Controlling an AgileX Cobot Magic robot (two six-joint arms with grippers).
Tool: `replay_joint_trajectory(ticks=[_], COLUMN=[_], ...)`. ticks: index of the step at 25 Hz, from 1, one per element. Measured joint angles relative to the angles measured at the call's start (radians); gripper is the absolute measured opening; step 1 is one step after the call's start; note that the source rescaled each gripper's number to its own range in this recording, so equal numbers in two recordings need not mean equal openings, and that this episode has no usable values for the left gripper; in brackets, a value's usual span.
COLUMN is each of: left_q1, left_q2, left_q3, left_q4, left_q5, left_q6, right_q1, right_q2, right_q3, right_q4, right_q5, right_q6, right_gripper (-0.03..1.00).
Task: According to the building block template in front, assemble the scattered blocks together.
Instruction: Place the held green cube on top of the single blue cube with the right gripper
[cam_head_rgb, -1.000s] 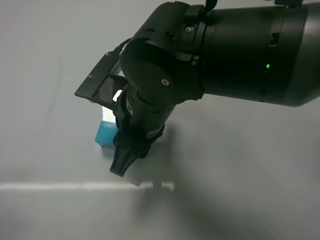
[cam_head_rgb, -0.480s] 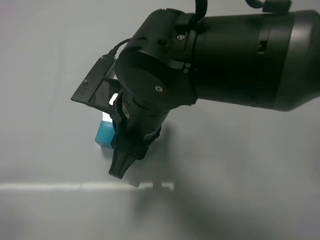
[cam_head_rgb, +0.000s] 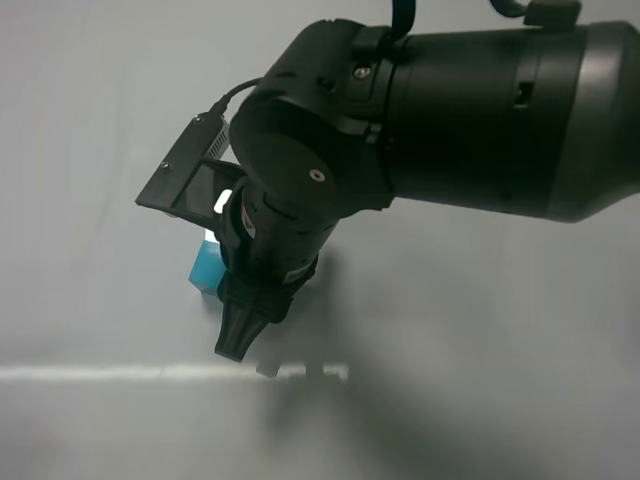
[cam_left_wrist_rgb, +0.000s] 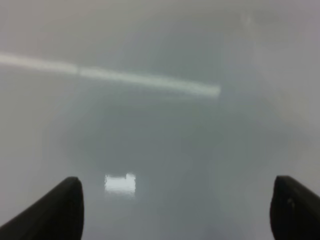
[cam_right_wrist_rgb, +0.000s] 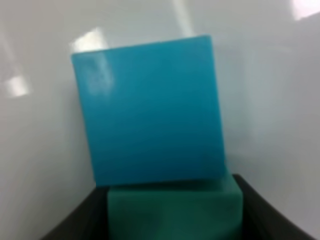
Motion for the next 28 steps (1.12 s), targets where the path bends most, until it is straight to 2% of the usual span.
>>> replay_joint_trajectory(ticks=[15, 17, 18, 24, 26, 28], left_q1=[0.000, 0.000, 0.000, 0.000, 0.000, 0.000], left_q2=[0.000, 0.000, 0.000, 0.000, 0.000, 0.000], left_q3=[0.000, 0.000, 0.000, 0.000, 0.000, 0.000], left_q4=[0.000, 0.000, 0.000, 0.000, 0.000, 0.000], left_q5=[0.000, 0.000, 0.000, 0.000, 0.000, 0.000], left_q6=[0.000, 0.000, 0.000, 0.000, 0.000, 0.000], right_q1=[0.000, 0.000, 0.000, 0.000, 0.000, 0.000], right_q2=[0.001, 0.001, 0.001, 0.001, 0.001, -0.002], right_q3=[0.000, 0.000, 0.000, 0.000, 0.000, 0.000], right_q4=[0.018, 0.018, 0.018, 0.019, 0.020, 0.026], right_q5=[-0.036, -0.041, -0.046, -0.054, -0.054, -0.054], right_q6=[0.009, 0.010, 0.011, 0.021, 0.047, 0.069], right_gripper=[0.00, 0.05, 0.12, 0.72, 0.81, 0.85])
